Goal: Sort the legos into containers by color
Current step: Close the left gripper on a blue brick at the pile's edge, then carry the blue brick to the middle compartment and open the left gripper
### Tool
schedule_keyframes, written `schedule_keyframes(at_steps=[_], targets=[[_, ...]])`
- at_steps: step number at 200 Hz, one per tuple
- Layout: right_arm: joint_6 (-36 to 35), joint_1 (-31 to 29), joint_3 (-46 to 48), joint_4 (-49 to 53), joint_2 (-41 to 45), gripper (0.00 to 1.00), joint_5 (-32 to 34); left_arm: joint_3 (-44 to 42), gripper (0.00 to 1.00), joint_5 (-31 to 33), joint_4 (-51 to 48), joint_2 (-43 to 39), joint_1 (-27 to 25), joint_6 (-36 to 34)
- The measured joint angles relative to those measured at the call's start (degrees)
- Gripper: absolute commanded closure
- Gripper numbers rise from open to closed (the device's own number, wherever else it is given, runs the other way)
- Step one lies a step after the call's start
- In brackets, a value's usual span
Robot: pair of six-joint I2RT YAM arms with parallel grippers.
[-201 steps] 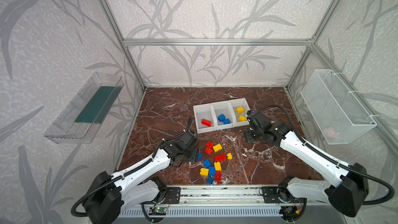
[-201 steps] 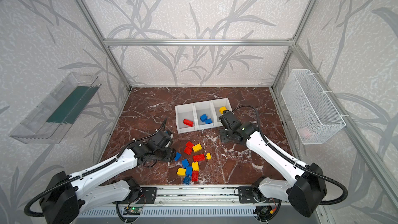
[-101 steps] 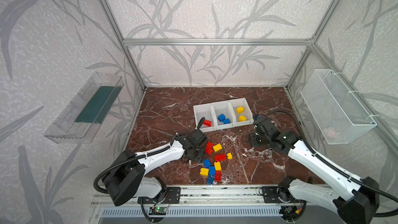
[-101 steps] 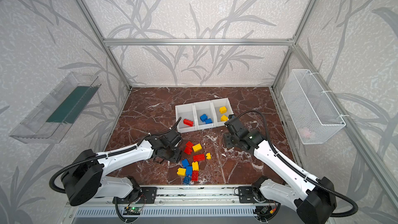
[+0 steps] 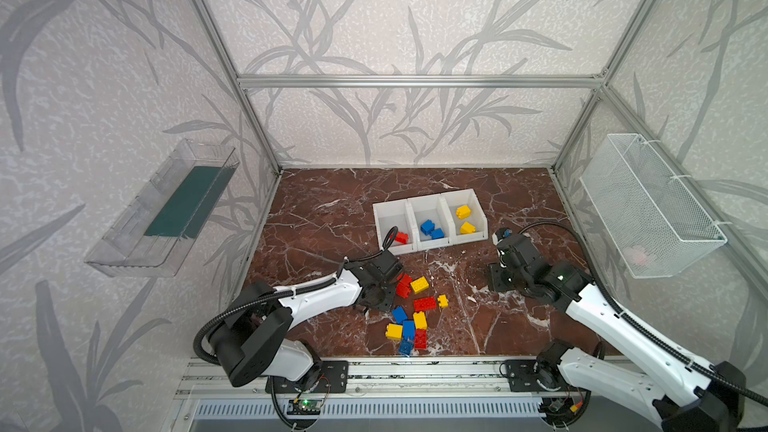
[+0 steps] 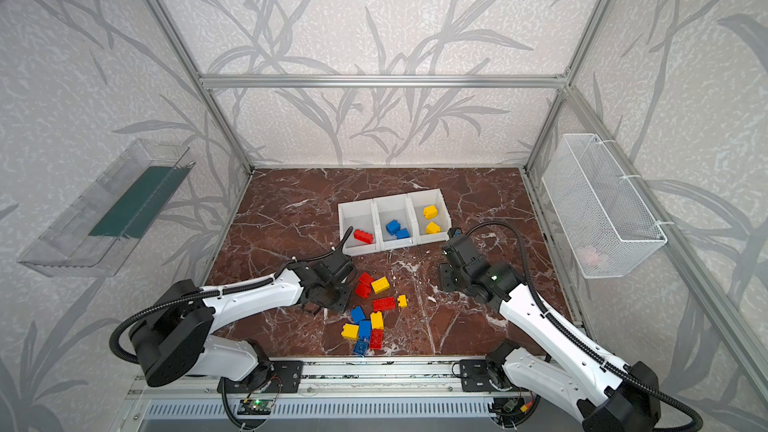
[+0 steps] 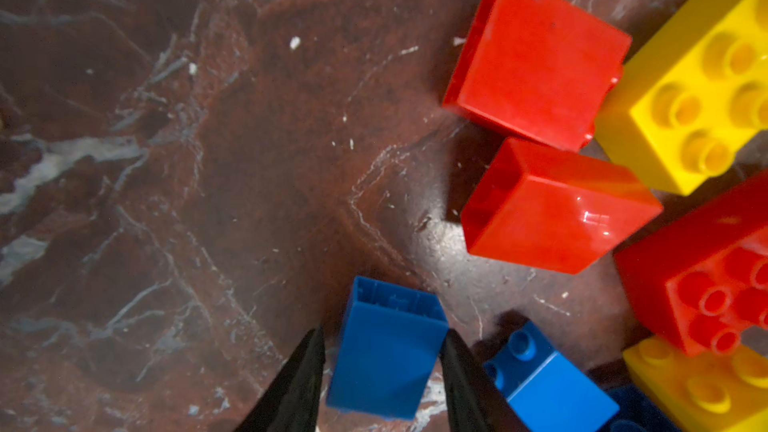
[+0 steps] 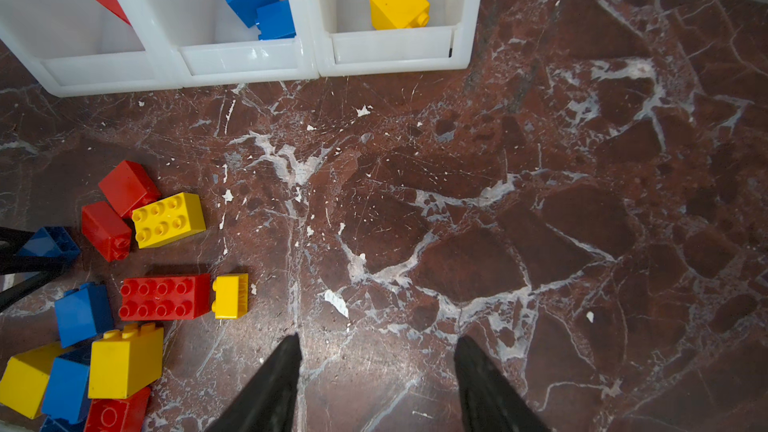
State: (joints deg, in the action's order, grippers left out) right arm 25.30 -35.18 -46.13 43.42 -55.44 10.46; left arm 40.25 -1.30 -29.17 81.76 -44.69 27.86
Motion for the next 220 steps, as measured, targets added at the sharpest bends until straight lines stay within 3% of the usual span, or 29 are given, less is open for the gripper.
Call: schedule_keyframes(at_steps=[50, 99, 167, 220], targets=[[0.3, 0.0, 1.7, -0.3, 2.2, 0.4, -0.9, 0.0, 0.69, 1.0, 1.6, 0.3, -0.7, 3.2], [1.3, 0.1, 2.6, 0.0, 5.0, 0.4, -1.6, 3.0, 0.7, 1.7, 0.6, 2.4, -1.6, 5.4], [3.4, 0.3, 4.7, 3.6, 8.8, 0.4, -2.6, 31.3, 0.7, 1.8, 0.2, 11.7, -1.9, 1.6], [4.3, 0.3, 4.9, 5.5, 11.1, 0.4, -4.3, 53.0, 0.7, 2.4, 2.5, 29.0, -0.5, -2.7]])
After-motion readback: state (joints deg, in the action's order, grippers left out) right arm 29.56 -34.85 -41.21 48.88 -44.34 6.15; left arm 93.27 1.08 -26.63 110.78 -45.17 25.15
